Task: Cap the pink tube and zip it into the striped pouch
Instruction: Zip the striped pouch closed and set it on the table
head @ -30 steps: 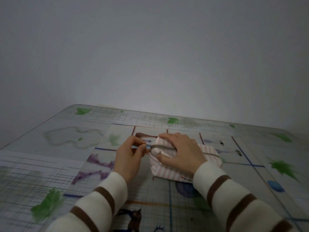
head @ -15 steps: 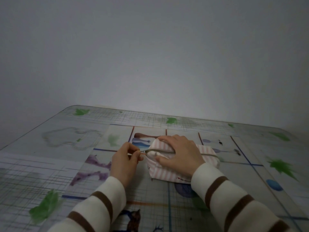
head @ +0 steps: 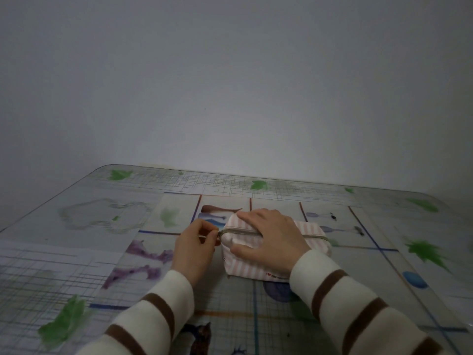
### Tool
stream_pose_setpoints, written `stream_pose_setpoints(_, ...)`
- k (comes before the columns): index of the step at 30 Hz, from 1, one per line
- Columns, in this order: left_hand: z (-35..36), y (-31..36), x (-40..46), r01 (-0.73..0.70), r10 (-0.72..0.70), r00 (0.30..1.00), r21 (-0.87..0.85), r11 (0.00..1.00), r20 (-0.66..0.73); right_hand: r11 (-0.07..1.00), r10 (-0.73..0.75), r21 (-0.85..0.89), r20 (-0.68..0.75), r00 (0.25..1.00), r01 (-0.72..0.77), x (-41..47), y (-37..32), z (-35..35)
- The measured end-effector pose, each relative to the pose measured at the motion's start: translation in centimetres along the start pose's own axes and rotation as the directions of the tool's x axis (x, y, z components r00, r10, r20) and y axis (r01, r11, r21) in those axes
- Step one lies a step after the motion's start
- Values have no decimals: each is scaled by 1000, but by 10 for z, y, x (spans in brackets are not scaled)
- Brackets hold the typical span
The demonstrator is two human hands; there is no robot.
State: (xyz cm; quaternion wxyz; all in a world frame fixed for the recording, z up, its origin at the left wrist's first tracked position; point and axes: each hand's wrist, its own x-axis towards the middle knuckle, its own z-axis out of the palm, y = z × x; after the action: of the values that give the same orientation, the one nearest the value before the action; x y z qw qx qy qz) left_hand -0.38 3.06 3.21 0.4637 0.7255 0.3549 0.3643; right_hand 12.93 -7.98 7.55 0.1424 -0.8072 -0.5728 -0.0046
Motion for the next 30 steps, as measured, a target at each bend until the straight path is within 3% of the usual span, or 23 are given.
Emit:
stream_pose_setpoints(16,11,9,-3,18,-14,995,-42,999,101,999,14,-44,-2,1000,-14,-22,23,-9)
stream_pose_setpoints(19,16,14,-8,9,-2,993,-63,998,116,998,58,-27,-63,996,-60,-34,35,-13)
stream_pose_setpoints(25,17,21,-13,7,5,989,-80,997,147,950,247,256,-257,934,-180,-57,66,-19)
stream_pose_setpoints(30,17,20,-18,51,-38,984,-66,997,176,734,508,590,-148,849,-336,-75,83,-7)
